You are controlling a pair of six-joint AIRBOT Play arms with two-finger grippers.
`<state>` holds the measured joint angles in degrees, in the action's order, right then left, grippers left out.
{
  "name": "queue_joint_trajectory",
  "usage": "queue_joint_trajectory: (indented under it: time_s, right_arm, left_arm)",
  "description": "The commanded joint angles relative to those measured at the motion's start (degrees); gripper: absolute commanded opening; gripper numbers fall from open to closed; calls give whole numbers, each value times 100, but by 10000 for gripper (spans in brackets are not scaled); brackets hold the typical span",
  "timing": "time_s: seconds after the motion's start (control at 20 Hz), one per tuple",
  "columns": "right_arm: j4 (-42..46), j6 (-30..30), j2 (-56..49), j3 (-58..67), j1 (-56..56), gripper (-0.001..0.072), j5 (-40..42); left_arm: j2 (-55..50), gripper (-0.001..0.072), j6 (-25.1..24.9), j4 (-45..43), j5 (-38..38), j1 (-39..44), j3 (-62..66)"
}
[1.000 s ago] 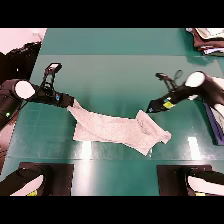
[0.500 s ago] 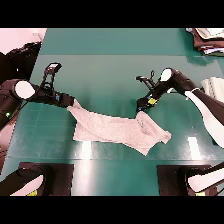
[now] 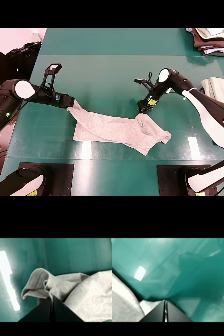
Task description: Fold the shirts.
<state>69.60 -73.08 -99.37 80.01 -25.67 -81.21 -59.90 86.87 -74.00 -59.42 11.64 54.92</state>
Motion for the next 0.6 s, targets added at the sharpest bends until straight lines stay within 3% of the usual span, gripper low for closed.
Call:
queue_joint_trajectory:
  time_s: [0.0, 0.2, 0.55]
  right_arm:
    - [-35, 11, 459, 120, 160, 12, 179]
    - [-44, 0, 1593, 1027, 820, 12, 129]
    - [-44, -26, 3451, 2457, 1714, 12, 173]
  left_arm:
    - [125, 25, 39, -155, -155, -2, 260]
    - [568, 25, 39, -658, -483, -2, 1788]
    - [1191, 25, 42, -656, -586, -2, 4127]
